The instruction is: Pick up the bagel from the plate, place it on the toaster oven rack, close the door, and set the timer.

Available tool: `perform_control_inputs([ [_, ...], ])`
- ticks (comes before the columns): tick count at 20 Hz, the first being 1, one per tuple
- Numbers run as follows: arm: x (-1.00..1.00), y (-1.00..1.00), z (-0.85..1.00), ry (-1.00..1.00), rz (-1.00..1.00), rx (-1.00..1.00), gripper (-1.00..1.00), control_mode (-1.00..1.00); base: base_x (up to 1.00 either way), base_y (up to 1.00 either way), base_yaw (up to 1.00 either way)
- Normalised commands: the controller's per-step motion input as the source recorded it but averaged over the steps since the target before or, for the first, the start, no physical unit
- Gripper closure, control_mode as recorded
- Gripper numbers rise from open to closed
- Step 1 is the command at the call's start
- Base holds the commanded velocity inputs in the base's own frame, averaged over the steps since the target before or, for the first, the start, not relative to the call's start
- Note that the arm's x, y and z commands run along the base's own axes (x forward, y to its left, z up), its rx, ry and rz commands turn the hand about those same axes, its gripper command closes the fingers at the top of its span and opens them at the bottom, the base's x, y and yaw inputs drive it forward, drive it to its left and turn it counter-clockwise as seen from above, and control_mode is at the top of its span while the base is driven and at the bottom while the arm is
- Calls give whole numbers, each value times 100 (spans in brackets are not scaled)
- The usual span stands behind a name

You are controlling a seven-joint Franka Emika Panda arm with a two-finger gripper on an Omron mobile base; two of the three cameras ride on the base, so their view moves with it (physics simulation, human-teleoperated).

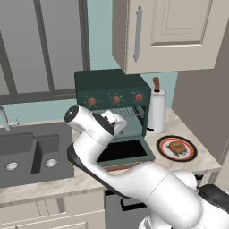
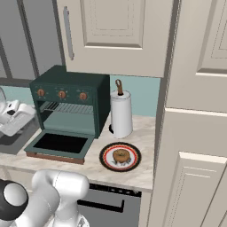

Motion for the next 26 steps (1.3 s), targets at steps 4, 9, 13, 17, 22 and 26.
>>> perform_control_inputs([
  [4,40,16,-23,0,4,-20,-100,-100,0,0,0],
  [9,54,4,-21,0,5,-16,-100,-100,0,0,0],
  [13,38,0,-13,-3,5,-13,-100,-100,0,0,0],
  [17,24,0,-9,-12,3,-12,-100,-100,0,0,0],
  [22,20,0,-2,-15,1,-10,-100,-100,0,0,0],
  [26,23,0,0,-7,11,-4,-100,-100,0,0,0],
])
